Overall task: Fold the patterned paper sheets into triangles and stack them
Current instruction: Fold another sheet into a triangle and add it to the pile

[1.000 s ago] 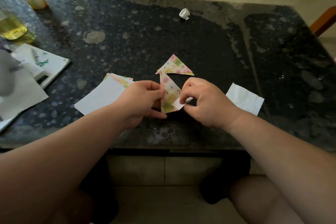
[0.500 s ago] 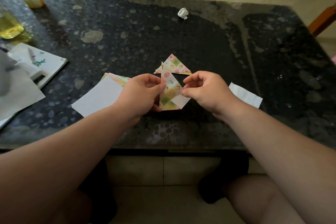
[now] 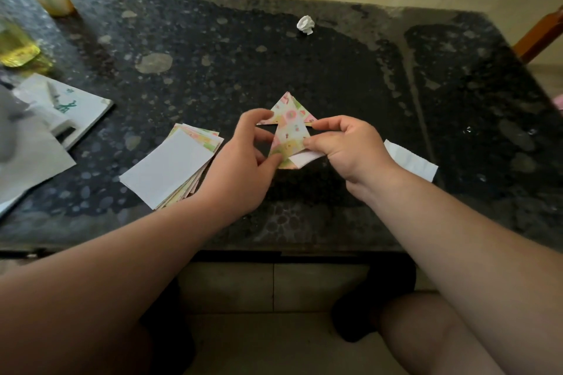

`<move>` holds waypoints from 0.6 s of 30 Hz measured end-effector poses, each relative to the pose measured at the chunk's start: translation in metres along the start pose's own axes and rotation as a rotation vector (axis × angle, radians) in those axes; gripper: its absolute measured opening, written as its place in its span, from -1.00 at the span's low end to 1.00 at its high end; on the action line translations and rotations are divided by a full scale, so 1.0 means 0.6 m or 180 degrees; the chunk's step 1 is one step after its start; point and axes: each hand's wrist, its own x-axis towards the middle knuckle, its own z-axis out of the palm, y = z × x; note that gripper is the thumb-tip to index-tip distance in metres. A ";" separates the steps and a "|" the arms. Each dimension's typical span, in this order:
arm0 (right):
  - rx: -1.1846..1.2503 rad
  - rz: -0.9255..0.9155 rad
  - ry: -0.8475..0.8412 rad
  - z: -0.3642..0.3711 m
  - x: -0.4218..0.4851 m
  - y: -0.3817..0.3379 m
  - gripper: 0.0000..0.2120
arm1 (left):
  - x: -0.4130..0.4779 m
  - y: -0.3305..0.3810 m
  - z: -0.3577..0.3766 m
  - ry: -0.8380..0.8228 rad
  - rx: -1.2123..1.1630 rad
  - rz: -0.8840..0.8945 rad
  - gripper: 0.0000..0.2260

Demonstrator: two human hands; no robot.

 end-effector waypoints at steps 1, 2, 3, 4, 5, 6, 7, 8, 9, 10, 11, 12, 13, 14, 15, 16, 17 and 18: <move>0.0107 0.0007 0.0053 0.001 0.000 0.001 -0.73 | 0.000 -0.001 0.001 0.0012 -0.0179 -0.0111 -0.49; 0.0219 0.0010 0.0089 0.002 -0.001 0.002 -0.74 | 0.002 -0.002 0.002 -0.0020 -0.0449 -0.0253 -0.49; 0.0309 0.0023 0.0123 0.003 -0.002 0.003 -0.76 | 0.003 -0.002 0.002 -0.0082 -0.0755 -0.0393 -0.51; 0.0369 0.0045 0.0150 0.004 -0.003 0.003 -0.77 | 0.005 -0.001 0.003 -0.0130 -0.0999 -0.0500 -0.54; 0.0409 0.0071 0.0163 0.005 -0.006 0.002 -0.78 | 0.006 -0.002 0.003 -0.0144 -0.1158 -0.0578 -0.56; 0.0430 0.0091 0.0166 0.005 -0.007 0.002 -0.78 | 0.008 -0.002 0.004 -0.0128 -0.1251 -0.0652 -0.59; 0.0429 0.0100 0.0165 0.005 -0.009 0.002 -0.79 | 0.009 -0.002 0.004 -0.0093 -0.1298 -0.0722 -0.61; 0.0409 0.0087 0.0162 0.004 -0.009 0.002 -0.79 | 0.010 -0.002 0.004 -0.0047 -0.1301 -0.0786 -0.63; 0.0370 0.0041 0.0156 0.003 -0.011 -0.001 -0.81 | 0.011 -0.003 0.004 0.0003 -0.1287 -0.0832 -0.64; 0.0306 -0.0047 0.0156 0.003 -0.011 -0.003 -0.82 | 0.012 -0.003 0.004 0.0047 -0.1260 -0.0873 -0.66; 0.0223 -0.0166 0.0158 0.004 -0.013 -0.006 -0.84 | 0.013 -0.003 0.003 0.0077 -0.1221 -0.0901 -0.66; 0.0122 -0.0319 0.0150 0.004 -0.014 -0.009 -0.85 | 0.013 -0.002 0.002 0.0090 -0.1184 -0.0916 -0.67; 0.0007 -0.0501 0.0096 0.003 -0.016 -0.014 -0.85 | 0.015 -0.001 0.001 0.0077 -0.1140 -0.0926 -0.68; -0.0133 -0.0709 -0.0028 0.002 -0.018 -0.017 -0.85 | 0.015 0.001 0.001 0.0043 -0.1091 -0.0930 -0.69; -0.0263 -0.0926 -0.0241 -0.001 -0.022 -0.021 -0.81 | 0.017 0.002 0.000 -0.0002 -0.1030 -0.0936 -0.70; -0.0378 -0.1144 -0.0493 -0.004 -0.026 -0.023 -0.77 | 0.018 0.003 -0.002 -0.0051 -0.0972 -0.0946 -0.72; -0.0502 -0.1345 -0.0723 -0.008 -0.030 -0.026 -0.72 | 0.020 0.002 -0.003 -0.0101 -0.0916 -0.0960 -0.72; -0.0687 -0.1538 -0.0878 -0.012 -0.034 -0.028 -0.68 | 0.022 0.000 -0.004 -0.0164 -0.0848 -0.0975 -0.73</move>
